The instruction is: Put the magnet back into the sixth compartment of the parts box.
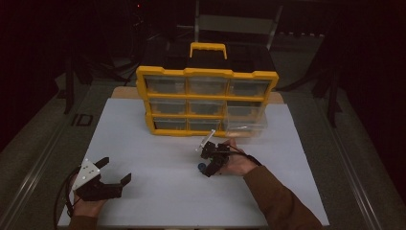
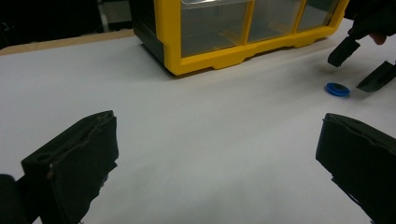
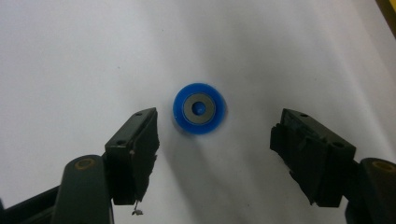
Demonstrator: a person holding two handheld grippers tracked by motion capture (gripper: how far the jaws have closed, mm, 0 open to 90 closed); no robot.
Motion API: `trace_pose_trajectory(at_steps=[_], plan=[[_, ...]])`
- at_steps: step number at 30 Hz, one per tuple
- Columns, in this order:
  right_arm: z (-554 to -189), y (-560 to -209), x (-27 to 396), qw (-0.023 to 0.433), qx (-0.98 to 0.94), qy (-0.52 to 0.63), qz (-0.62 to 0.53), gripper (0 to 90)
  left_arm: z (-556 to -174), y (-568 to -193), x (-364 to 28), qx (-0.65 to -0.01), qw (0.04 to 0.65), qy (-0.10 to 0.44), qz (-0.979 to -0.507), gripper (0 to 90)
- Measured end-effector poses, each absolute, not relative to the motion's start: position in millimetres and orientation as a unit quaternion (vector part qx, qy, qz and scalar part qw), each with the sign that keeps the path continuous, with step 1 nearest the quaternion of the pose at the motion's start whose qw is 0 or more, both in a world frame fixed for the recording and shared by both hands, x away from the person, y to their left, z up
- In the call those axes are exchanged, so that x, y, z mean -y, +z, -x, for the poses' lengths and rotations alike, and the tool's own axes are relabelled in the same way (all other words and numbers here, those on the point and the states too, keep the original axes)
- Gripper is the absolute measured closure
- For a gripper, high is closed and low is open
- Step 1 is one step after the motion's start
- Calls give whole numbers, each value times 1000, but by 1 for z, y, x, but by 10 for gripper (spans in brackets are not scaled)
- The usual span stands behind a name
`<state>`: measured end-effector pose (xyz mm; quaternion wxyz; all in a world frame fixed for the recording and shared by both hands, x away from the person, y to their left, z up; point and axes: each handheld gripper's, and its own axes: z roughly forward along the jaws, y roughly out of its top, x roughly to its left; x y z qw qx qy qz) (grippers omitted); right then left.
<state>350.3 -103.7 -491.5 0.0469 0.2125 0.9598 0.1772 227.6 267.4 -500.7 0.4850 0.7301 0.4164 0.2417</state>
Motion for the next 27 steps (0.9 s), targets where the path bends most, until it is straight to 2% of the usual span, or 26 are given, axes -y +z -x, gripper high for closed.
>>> trace_pose_trajectory(at_steps=[17, 27], plan=[[-350, -498, 94, 48, -964, 161, -204, 341, -227, -501, -268, -416, 485, 242, -730, 0], [-350, -501, 89, 48, -967, 155, -197, 437, -227, -500, -268, -417, 485, 243, -729, 0]])
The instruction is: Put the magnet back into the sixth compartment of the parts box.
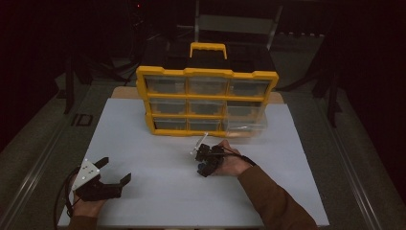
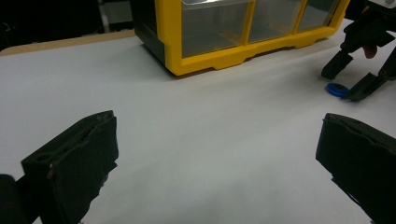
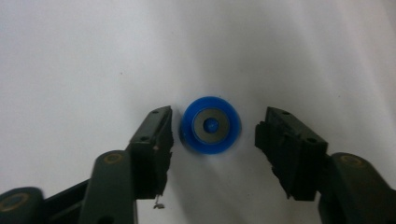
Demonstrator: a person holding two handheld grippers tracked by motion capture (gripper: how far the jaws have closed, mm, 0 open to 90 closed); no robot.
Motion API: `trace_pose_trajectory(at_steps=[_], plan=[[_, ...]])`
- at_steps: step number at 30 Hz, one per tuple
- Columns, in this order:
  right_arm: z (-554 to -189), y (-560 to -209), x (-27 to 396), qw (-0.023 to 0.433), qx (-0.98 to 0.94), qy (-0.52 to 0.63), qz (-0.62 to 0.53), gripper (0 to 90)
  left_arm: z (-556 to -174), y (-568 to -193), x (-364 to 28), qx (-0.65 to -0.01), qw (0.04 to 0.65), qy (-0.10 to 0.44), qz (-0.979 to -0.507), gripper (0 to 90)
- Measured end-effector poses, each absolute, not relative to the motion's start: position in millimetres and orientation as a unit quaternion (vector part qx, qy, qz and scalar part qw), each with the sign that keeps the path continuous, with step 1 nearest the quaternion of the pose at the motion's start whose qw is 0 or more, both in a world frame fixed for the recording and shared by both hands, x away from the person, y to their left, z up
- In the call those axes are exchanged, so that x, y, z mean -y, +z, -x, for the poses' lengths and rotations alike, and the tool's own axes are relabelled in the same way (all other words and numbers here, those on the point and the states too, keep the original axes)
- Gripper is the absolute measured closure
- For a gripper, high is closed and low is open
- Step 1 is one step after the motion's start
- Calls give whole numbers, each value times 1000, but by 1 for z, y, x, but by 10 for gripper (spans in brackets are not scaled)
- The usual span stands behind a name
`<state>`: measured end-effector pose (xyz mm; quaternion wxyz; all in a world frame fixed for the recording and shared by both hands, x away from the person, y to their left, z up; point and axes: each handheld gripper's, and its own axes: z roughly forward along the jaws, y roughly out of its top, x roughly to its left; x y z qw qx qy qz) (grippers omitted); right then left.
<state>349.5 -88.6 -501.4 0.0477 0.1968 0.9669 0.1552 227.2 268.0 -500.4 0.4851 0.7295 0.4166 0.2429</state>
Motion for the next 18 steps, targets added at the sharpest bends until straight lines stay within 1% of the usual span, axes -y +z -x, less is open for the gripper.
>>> trace_pose_trajectory(at_steps=[4, 7, 11, 15, 18], plan=[[-350, -501, 88, 46, -967, 154, -196, 472, -227, -500, -268, -417, 485, 243, -730, 0], [-350, -501, 87, 41, -968, 156, -192, 527, -227, -500, -268, -417, 485, 243, -730, 0], [-350, -501, 87, 33, -969, 157, -190, 572, -227, -500, -268, -417, 485, 243, -730, 0], [-351, -501, 88, 29, -969, 156, -188, 584, -227, -500, -268, -417, 485, 243, -730, 0], [-350, -501, 87, 28, -970, 157, -184, 617, -227, -500, -268, -417, 485, 243, -730, 0]])
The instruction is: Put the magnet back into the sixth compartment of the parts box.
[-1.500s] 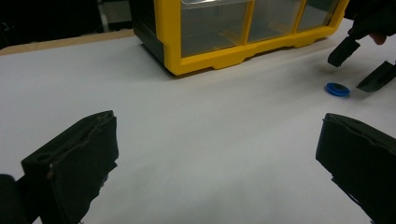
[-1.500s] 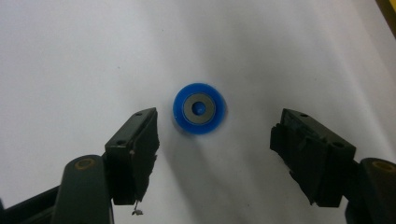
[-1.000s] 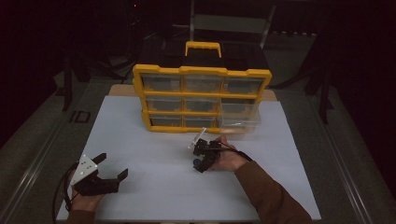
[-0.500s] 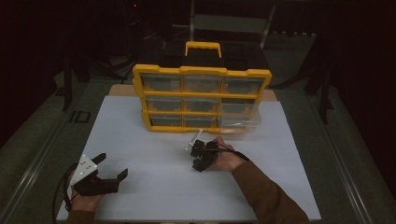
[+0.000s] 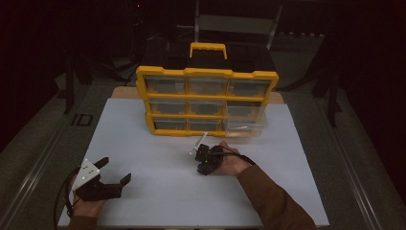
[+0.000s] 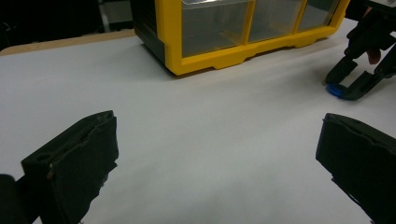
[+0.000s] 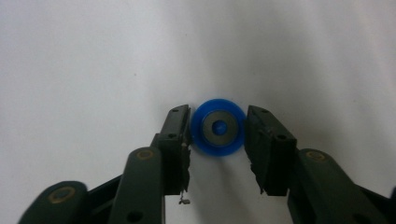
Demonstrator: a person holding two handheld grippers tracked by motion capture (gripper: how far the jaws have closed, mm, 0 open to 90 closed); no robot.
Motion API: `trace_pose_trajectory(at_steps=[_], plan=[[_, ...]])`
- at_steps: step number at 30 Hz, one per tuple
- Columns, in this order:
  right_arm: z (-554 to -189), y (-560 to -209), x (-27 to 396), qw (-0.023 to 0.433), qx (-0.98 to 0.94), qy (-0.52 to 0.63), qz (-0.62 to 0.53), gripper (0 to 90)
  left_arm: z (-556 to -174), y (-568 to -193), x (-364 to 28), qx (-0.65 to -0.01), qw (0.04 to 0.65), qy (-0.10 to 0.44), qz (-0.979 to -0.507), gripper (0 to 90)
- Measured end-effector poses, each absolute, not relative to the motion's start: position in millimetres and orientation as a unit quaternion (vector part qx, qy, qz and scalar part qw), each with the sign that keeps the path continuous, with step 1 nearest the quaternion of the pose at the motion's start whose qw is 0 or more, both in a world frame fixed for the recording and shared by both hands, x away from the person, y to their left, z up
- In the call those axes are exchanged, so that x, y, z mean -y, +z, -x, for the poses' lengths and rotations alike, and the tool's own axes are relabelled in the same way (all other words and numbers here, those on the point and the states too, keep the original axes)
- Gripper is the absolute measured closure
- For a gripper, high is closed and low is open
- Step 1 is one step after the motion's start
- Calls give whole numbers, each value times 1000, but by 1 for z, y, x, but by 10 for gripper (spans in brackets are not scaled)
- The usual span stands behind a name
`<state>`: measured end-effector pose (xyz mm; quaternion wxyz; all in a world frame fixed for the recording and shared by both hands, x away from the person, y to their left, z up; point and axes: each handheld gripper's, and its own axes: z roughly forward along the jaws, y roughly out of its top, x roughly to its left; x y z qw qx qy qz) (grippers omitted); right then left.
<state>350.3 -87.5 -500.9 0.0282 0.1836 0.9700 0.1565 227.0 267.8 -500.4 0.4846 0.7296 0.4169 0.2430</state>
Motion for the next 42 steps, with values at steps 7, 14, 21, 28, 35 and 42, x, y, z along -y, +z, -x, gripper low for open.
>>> trace_pose_trajectory(at_steps=[7, 14, 21, 28, 35, 42], plan=[[-349, -501, 87, 26, -969, 155, -189, 626, -227, -500, -268, -417, 484, 243, -730, 0], [-351, -501, 87, 27, -970, 155, -184, 627, -227, -501, -268, -417, 484, 243, -730, 0], [-351, -500, 87, 25, -970, 156, -184, 627, -227, -501, -268, -417, 484, 243, -730, 0], [-351, -498, 89, 25, -970, 155, -184, 627, -227, -501, -268, -417, 484, 243, -730, 0], [-351, -493, 92, 24, -969, 160, -185, 627, -227, -501, -268, -417, 484, 242, -730, 0], [-351, -486, 94, 24, -968, 163, -189, 627, -227, -501, -268, -417, 484, 243, -730, 0]])
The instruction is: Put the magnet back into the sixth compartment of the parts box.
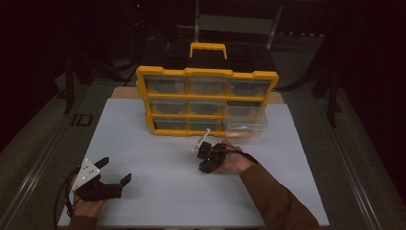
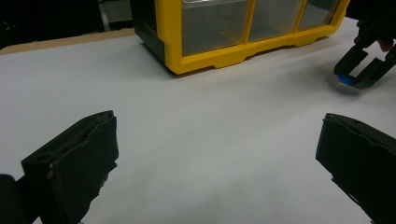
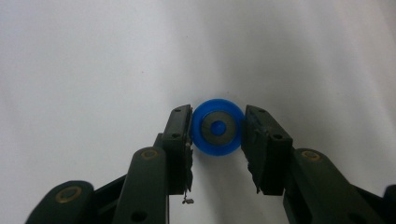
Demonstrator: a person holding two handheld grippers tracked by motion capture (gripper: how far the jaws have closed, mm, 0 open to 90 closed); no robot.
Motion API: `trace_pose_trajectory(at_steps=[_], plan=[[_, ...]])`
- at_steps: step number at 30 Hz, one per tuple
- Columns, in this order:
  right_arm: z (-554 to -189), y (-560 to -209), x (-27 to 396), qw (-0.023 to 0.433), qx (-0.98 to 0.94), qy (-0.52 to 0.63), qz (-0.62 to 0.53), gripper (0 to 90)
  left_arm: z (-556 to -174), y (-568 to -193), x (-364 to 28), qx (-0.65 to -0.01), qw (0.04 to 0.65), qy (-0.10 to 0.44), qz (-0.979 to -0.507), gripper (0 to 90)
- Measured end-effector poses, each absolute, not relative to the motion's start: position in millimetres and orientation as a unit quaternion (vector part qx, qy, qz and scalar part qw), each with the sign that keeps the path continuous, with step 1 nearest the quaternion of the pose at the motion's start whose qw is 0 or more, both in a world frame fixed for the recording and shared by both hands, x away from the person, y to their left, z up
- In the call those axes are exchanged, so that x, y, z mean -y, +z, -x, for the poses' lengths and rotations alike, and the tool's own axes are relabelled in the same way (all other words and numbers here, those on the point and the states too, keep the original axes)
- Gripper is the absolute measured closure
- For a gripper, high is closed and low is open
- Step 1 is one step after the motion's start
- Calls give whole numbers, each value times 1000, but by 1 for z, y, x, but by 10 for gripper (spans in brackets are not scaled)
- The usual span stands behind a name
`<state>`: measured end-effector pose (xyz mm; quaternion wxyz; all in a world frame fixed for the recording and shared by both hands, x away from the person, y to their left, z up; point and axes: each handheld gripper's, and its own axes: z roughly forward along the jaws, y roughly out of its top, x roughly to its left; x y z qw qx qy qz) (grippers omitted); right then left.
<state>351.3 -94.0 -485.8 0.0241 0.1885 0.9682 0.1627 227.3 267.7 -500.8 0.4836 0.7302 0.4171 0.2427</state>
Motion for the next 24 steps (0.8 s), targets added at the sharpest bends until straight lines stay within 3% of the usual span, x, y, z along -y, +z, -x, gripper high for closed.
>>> trace_pose_trajectory(at_steps=[24], plan=[[-352, -466, 101, 21, -967, 168, -193, 627, -227, -500, -268, -417, 483, 244, -730, 0]])
